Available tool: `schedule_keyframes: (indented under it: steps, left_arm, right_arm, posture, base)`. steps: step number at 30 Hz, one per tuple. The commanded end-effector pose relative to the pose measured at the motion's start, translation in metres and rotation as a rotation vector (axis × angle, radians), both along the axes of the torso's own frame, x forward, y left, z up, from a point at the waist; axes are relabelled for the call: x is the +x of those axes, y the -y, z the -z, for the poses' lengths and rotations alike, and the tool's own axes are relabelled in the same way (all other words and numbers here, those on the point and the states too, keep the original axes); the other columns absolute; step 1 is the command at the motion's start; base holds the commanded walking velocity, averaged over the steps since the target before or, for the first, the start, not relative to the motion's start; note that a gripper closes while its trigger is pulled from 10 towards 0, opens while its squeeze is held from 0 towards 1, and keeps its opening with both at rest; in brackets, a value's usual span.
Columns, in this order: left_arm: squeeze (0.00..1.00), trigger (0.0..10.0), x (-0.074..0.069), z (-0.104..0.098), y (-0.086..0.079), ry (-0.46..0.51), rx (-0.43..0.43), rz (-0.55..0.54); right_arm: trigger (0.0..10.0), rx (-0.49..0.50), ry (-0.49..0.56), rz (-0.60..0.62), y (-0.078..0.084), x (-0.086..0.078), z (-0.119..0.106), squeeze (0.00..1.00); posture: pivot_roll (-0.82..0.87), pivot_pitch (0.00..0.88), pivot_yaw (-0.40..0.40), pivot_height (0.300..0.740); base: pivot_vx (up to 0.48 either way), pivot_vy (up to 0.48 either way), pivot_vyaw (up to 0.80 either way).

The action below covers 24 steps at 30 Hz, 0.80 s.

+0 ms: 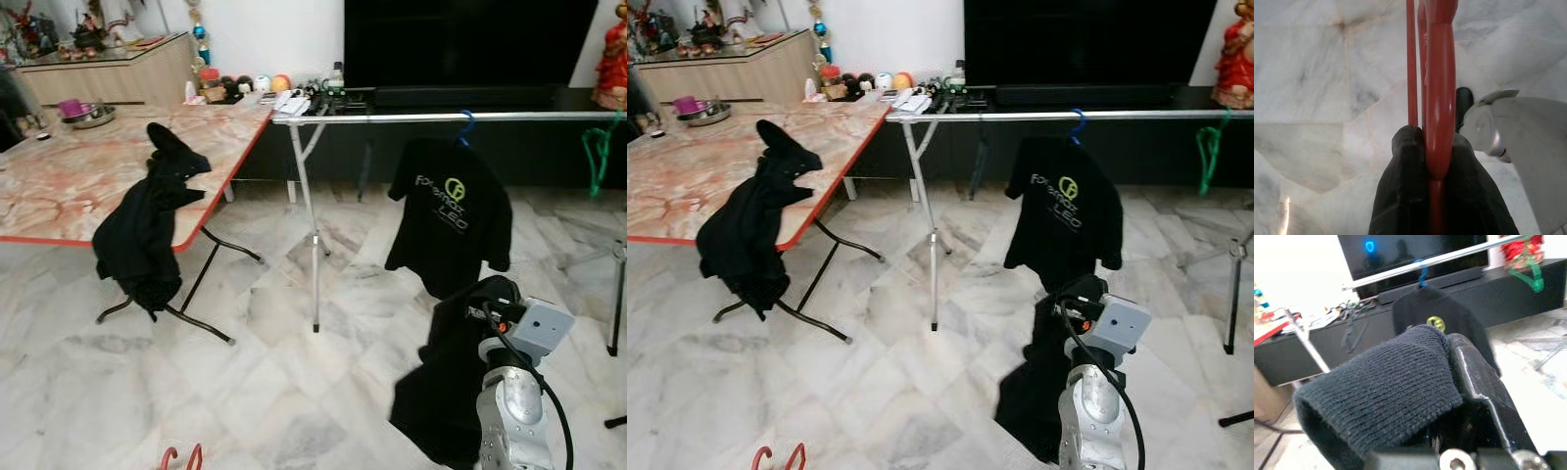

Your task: Hang hanger

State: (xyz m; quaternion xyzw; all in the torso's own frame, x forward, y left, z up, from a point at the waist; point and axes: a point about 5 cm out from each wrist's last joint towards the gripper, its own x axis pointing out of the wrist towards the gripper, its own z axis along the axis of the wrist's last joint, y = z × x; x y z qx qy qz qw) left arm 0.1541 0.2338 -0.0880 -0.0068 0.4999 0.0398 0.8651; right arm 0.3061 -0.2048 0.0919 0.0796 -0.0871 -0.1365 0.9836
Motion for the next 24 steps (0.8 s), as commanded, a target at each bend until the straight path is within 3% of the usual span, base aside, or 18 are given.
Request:
schedule_keyframes:
  steps: [1,8,17,24]
  left_arm:
    - [0.00,10.0,-0.008,0.000,-0.011,-0.032,0.020,-0.016]
    - [0.00,10.0,-0.008,0.000,-0.012,-0.033,0.023,-0.011]
    - [0.00,10.0,-0.008,0.005,0.004,-0.037,0.006,0.002]
    - [0.00,10.0,0.009,0.000,0.013,-0.017,0.000,0.009]
  right_arm:
    - [10.0,-0.018,0.028,-0.043,-0.011,0.006,-0.008,0.00]
    - [10.0,-0.018,0.024,-0.047,-0.013,0.006,-0.007,0.00]
    - [10.0,-0.019,0.023,-0.051,-0.013,0.006,-0.007,0.00]
    - [10.0,-0.023,0.022,-0.053,-0.014,0.006,-0.007,0.00]
  posture:
    - [0.03,0.022,0.060,0.740]
    - [0.03,0.020,0.061,0.740]
    - [0.03,0.019,0.058,0.740]
    - [0.03,0.019,0.056,0.740]
  base:
    - [0.000,0.480,0.00]
    - [0.000,0.480,0.00]
    - [0.000,0.480,0.00]
    - [0.000,0.480,0.00]
